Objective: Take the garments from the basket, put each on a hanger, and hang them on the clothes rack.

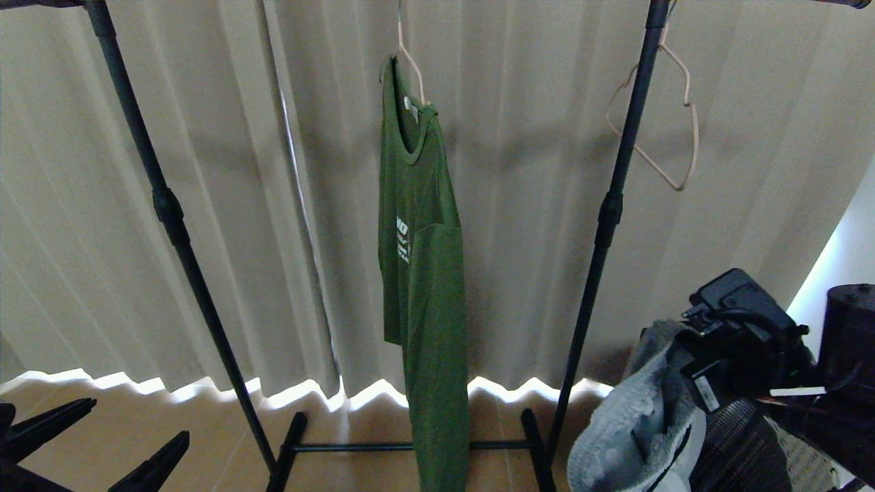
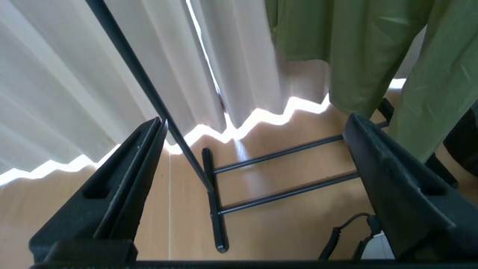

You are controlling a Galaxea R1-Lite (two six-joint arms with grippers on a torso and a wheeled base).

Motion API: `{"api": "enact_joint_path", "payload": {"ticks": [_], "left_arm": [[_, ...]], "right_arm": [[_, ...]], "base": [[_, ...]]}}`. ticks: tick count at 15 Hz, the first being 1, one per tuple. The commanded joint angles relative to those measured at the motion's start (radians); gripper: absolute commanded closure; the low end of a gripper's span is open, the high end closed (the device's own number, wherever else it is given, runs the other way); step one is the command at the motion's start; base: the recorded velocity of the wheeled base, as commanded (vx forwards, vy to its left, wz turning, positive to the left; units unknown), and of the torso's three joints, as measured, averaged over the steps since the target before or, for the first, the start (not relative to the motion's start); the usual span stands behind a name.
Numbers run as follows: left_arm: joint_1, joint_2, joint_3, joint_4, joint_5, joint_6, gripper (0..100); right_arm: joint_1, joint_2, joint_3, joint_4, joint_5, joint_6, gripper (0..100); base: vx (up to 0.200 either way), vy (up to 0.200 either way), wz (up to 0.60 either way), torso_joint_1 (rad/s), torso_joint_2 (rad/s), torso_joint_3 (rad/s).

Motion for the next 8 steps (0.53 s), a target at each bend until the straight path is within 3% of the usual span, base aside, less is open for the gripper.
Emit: {"api": "enact_joint_path", "payload": {"ticks": [1, 5, 8], "left_arm": [[0.000, 0.000, -0.001, 0.000, 0.000, 0.001, 0], [0.002, -0.015, -0.003, 0.000, 0.002, 0.012, 0], [0.002, -0.023, -0.003, 0.000, 0.002, 0.015, 0]], "right_arm": [[-0.001, -0.116, 0.003, -0.004, 0.025, 0.001, 100], [-0.001, -0.119, 0.005, -0.004, 0.025, 0.009, 100], [-0.002, -0.119, 0.005, 0.000, 0.024, 0.009, 100]], "base": [[0.000, 0.000, 0.00, 0.000, 0.00, 0.000], [0.000, 0.000, 0.00, 0.000, 0.00, 0.000], [-0.200, 0.000, 0.00, 0.002, 0.00, -0.001]]}}
